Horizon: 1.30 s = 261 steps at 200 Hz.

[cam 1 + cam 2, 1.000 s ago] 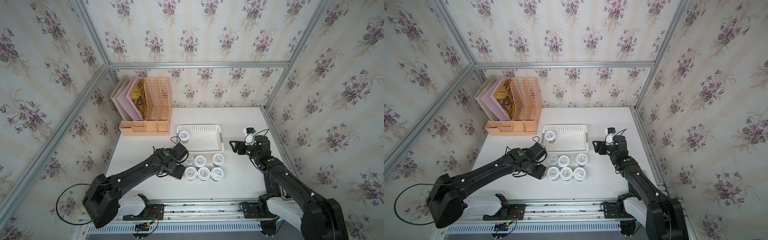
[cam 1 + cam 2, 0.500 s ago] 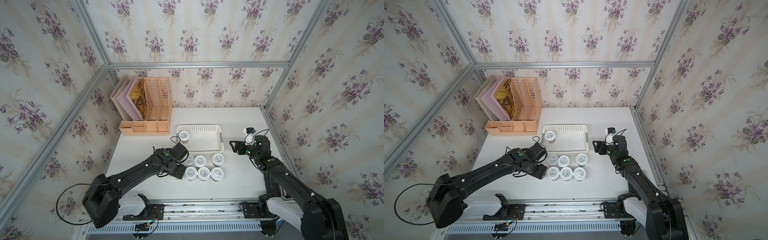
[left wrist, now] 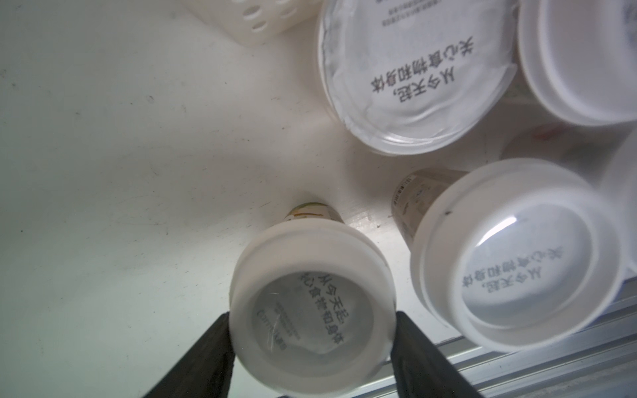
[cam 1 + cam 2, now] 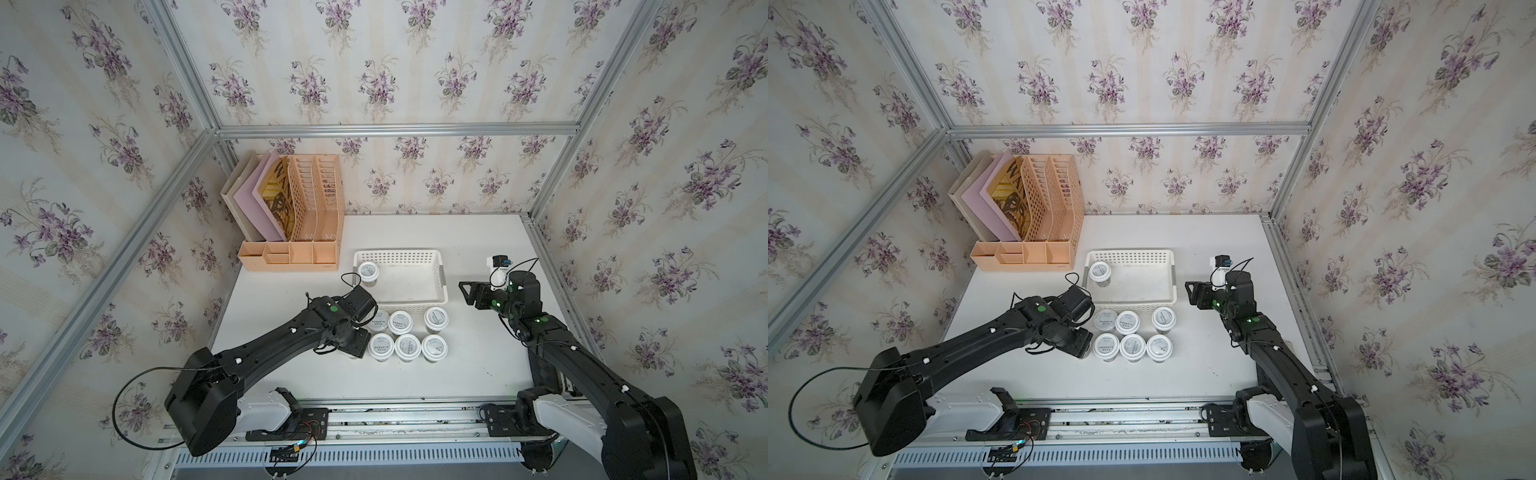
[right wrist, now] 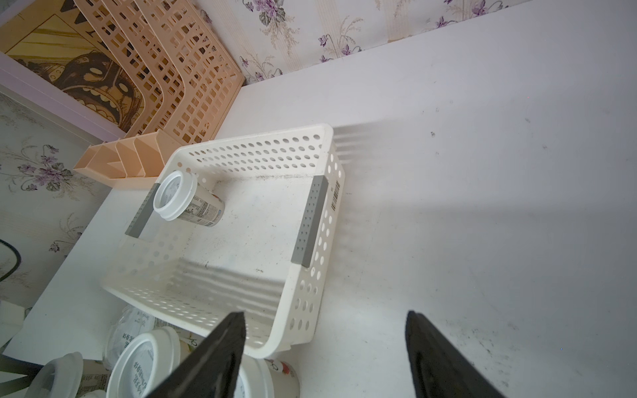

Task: Put the yogurt in the basket
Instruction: Pick up the yogurt from the center of the board.

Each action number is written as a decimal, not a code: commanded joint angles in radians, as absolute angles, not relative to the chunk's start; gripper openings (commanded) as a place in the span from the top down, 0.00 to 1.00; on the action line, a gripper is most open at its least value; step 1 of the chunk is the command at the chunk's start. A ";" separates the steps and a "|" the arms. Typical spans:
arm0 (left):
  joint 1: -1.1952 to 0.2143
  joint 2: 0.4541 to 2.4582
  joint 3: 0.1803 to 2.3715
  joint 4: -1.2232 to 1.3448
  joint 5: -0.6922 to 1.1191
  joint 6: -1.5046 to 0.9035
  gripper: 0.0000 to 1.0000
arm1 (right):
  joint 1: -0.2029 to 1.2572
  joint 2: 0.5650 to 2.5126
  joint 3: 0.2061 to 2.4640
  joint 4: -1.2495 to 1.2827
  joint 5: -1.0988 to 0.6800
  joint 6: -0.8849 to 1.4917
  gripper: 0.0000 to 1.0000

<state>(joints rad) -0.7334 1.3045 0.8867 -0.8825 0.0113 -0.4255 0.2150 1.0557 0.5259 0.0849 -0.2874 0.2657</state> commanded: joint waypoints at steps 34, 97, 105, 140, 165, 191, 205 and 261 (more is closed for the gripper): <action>-0.732 1.302 0.918 -0.923 0.007 -0.424 0.28 | 0.216 1.053 0.531 0.091 -0.293 0.267 0.22; -0.731 1.304 0.967 -0.974 -0.007 -0.412 0.27 | 0.216 1.050 0.531 0.090 -0.291 0.267 0.22; -0.731 1.301 0.976 -0.986 -0.012 -0.410 0.27 | 0.216 1.050 0.531 0.089 -0.291 0.267 0.22; -0.723 1.294 1.030 -1.040 -0.030 -0.392 0.27 | 0.216 1.050 0.532 0.089 -0.293 0.267 0.22; -0.709 1.295 1.077 -1.075 -0.037 -0.373 0.26 | 0.215 1.049 0.532 0.089 -0.290 0.267 0.22; -0.695 1.306 1.132 -1.108 -0.044 -0.350 0.26 | 0.217 1.049 0.531 0.089 -0.291 0.265 0.22; -0.688 1.313 1.156 -1.120 -0.044 -0.339 0.27 | 0.217 1.049 0.532 0.089 -0.291 0.265 0.22; -0.654 1.357 1.271 -1.156 -0.041 -0.285 0.27 | 0.217 1.057 0.531 0.091 -0.291 0.265 0.22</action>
